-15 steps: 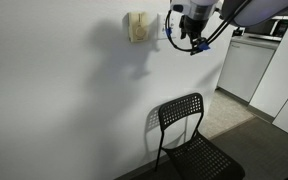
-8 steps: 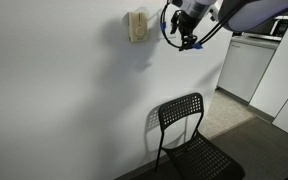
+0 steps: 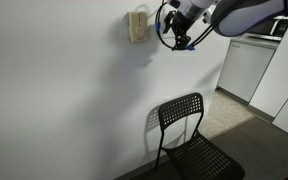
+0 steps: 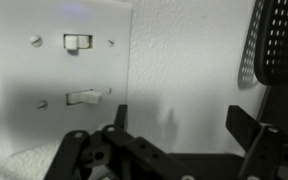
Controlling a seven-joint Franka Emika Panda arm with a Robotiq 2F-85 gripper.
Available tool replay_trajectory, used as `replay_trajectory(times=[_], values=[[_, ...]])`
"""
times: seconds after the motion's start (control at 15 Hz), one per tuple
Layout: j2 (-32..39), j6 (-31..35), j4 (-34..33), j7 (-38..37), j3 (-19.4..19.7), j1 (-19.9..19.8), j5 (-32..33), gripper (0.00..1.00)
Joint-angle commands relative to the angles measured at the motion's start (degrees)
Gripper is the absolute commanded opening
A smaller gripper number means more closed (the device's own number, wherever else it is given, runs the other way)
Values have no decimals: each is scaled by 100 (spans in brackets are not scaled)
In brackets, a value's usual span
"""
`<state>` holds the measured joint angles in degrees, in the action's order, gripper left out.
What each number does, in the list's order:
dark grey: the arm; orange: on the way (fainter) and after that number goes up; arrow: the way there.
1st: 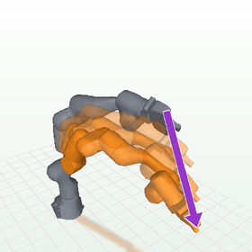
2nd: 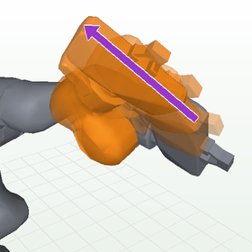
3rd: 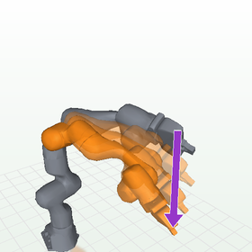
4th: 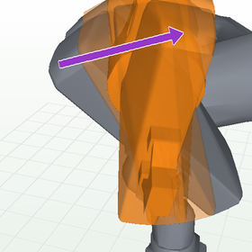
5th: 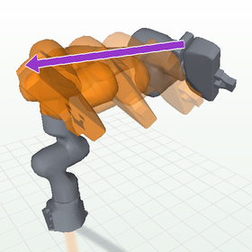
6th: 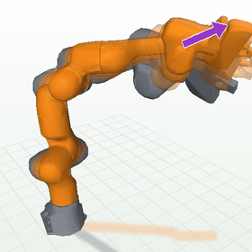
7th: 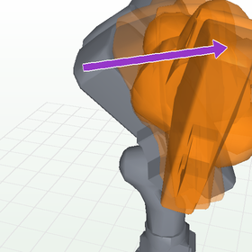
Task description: Switch on the light
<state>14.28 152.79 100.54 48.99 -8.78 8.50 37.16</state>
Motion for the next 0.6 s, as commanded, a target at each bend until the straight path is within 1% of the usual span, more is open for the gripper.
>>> replay_trajectory(times=[0.0,0.13,0.33,0.4,0.53], values=[[155,227,-225,-305,238,92,505,100],[188,107,-354,-770,368,168,1011,100],[249,34,-464,-1211,391,156,1463,100],[277,33,-484,-1270,367,131,1517,100],[345,3,-497,-1173,275,73,1382,100]])
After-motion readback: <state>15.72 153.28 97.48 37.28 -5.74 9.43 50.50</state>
